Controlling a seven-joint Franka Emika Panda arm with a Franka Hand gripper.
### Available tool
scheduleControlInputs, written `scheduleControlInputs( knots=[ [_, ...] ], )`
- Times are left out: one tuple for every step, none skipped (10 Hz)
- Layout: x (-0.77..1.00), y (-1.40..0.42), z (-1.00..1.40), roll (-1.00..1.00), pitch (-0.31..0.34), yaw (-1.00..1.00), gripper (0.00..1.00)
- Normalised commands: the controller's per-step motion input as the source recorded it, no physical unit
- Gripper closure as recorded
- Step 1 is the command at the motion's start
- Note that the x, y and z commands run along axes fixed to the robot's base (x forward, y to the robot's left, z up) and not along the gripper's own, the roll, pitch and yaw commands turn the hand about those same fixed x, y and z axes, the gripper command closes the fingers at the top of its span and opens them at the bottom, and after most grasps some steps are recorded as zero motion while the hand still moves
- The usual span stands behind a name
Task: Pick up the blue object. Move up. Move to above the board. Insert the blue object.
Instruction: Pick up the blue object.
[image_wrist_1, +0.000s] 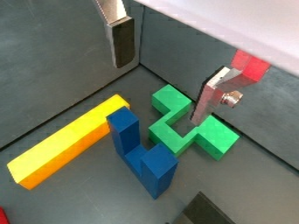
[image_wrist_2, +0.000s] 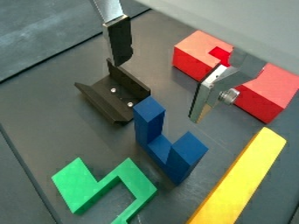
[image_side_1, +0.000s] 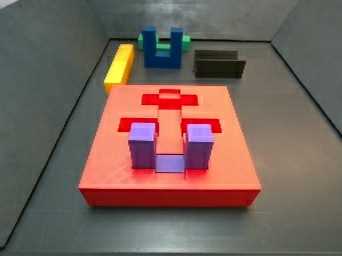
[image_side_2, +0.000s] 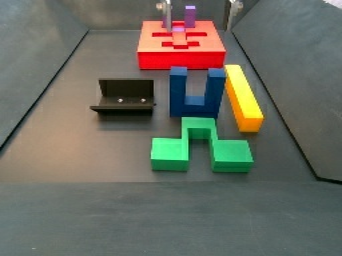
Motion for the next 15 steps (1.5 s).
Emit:
scheduleControlInputs(
  knots=[
    [0.20,0.00,0.00,0.01,0.037,-0.11,0.00],
    [0.46,0.00,0.00,0.02,0.067,-0.34,0.00],
    [0.57,0.00,0.00,0.02,0.079,-0.42,0.00],
    [0.55,0.00,0.00,0.00,0.069,-0.40,0.00],
    [0.56,0.00,0.00,0.00,0.049,-0.34,0.00],
    [0.43,0.00,-0.03,-0.08,0.000,-0.11,0.00],
    [0.38,0.00,-0.13,-0.13,-0.019,0.00,0.00],
    [0.31,0.00,-0.20,-0.15,-0.049,0.00,0.00],
    [0.25,0.00,-0.23,-0.15,-0.067,0.03,0.00],
    [0.13,0.00,-0.25,-0.12,-0.076,0.13,0.00],
    [0.10,0.00,-0.24,-0.09,-0.064,0.18,0.00],
    [0.00,-0.01,-0.17,0.00,-0.051,0.18,0.00],
    [0.00,-0.10,-0.17,0.08,-0.003,0.13,0.00],
    [0.00,-0.14,-0.19,0.09,-0.010,0.11,0.00],
    [0.00,-0.17,-0.22,0.10,-0.031,0.05,0.00]
  ],
)
